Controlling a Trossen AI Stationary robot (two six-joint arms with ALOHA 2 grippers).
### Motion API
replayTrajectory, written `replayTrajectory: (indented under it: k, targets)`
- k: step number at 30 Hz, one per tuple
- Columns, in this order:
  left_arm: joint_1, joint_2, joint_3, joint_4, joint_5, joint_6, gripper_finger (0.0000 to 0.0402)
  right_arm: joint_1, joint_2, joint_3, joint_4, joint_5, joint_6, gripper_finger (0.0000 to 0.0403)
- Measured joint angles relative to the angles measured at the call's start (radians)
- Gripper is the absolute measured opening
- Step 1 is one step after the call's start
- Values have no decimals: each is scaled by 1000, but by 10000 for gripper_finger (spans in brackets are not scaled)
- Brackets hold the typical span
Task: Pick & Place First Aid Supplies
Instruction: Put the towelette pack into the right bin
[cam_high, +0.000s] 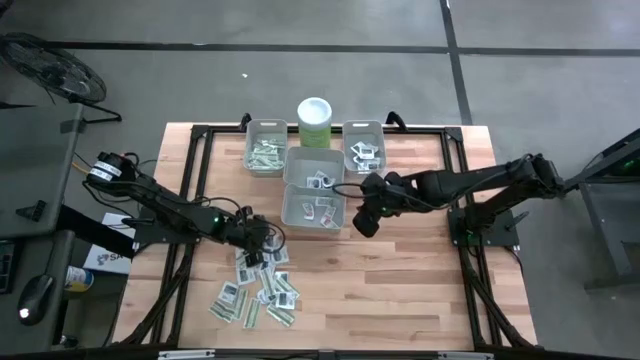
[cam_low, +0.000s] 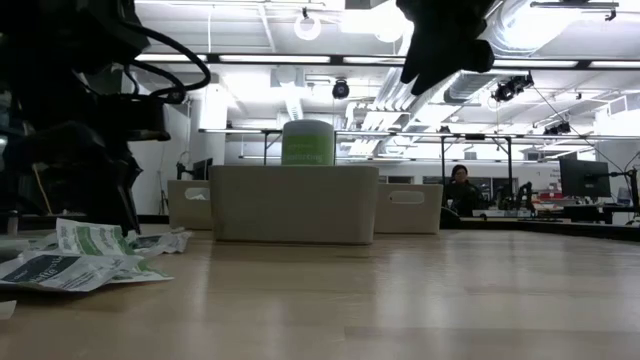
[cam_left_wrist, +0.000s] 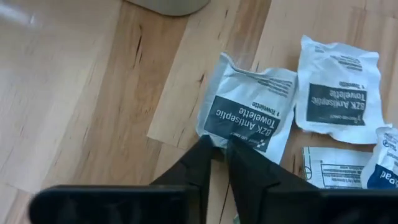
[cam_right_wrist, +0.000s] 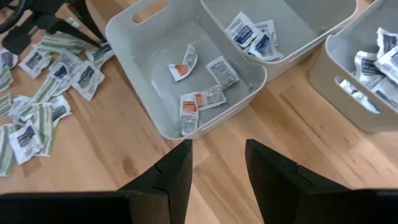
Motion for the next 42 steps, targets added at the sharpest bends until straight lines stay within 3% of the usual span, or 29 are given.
replayTrajectory:
  k: [6, 22, 33, 42]
  targets:
    - [0, 1, 0, -4, -1, -25, 4, 36, 0, 0, 0, 0, 29, 142]
    - [-1, -110, 72, -66, 19, -21, 0, 124, 0, 0, 156, -3, 47, 142]
    - [-1, -122, 89, -85, 15, -22, 0, 128, 0, 0, 166, 43, 26, 140]
    - [0, -220, 132, -129, 17, -22, 0, 128, 48, 0, 265, 19, -26, 140]
